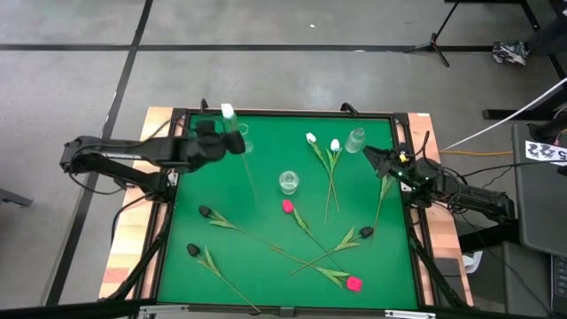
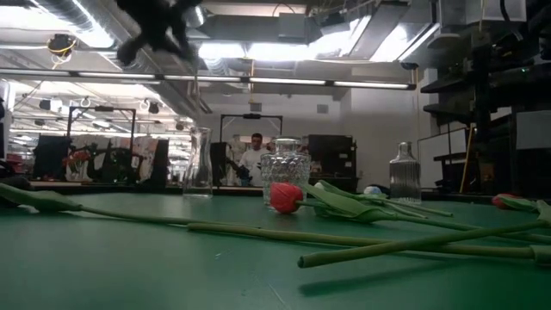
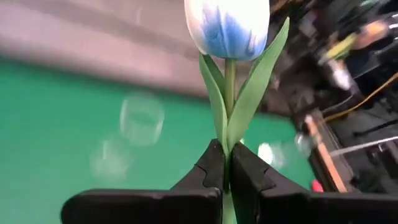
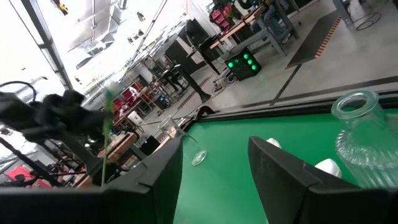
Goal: Sort flowers into vase by color
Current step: Put the left white tulip into the top left transparent vase, then put the top left black tulip into the bottom transparent vase
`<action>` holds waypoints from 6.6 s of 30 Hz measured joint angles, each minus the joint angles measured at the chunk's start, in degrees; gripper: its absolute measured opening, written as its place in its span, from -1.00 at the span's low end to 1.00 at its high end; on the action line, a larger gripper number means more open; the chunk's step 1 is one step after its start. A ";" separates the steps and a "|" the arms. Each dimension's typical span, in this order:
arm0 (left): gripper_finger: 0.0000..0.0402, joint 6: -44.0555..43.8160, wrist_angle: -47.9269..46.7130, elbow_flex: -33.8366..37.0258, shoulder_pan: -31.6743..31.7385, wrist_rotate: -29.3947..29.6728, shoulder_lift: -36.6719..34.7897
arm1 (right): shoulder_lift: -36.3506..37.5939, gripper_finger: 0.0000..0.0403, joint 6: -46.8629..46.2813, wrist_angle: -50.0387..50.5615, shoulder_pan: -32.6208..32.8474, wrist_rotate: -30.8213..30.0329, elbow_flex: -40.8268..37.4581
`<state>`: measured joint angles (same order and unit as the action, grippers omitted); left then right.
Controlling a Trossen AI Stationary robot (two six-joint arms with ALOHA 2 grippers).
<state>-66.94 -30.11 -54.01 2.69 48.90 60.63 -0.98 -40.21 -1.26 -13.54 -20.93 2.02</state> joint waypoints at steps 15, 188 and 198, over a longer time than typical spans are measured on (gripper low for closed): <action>-0.95 43.85 20.32 -4.12 9.45 12.46 -1.17 | -0.02 -0.09 -0.02 -0.15 0.01 -1.15 0.00; 0.31 42.05 26.95 22.17 -9.59 -18.44 -7.46 | -0.02 -0.09 0.11 -0.10 0.02 1.08 0.00; 0.31 35.81 3.47 11.43 -17.10 -34.34 -5.02 | 0.00 -0.09 0.11 0.11 0.02 1.08 0.02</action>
<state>-31.14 -26.64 -42.58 -14.41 14.56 55.60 -0.97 -40.09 -1.15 -13.52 -19.86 2.04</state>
